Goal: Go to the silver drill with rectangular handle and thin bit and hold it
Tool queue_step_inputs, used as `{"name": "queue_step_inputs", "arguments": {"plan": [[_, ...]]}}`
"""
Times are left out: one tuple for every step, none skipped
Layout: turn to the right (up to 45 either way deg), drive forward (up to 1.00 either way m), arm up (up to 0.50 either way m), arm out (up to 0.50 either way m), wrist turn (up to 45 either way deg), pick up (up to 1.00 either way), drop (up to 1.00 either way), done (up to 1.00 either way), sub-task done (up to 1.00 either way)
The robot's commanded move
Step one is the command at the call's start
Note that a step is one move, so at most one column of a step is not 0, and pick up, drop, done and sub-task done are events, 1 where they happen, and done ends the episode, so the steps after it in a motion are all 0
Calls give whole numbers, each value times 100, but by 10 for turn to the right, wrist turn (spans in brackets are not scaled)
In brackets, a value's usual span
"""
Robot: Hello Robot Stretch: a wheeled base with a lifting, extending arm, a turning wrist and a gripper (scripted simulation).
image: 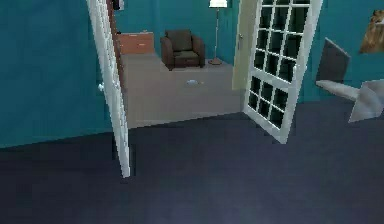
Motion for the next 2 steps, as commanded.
{"name": "queue_step_inputs", "arguments": {"plan": [[0, 100, 0, 0, 0, 0, 0, 0, 0], [-30, 0, 0, 0, 0, 0, 0, 0, 0]]}}
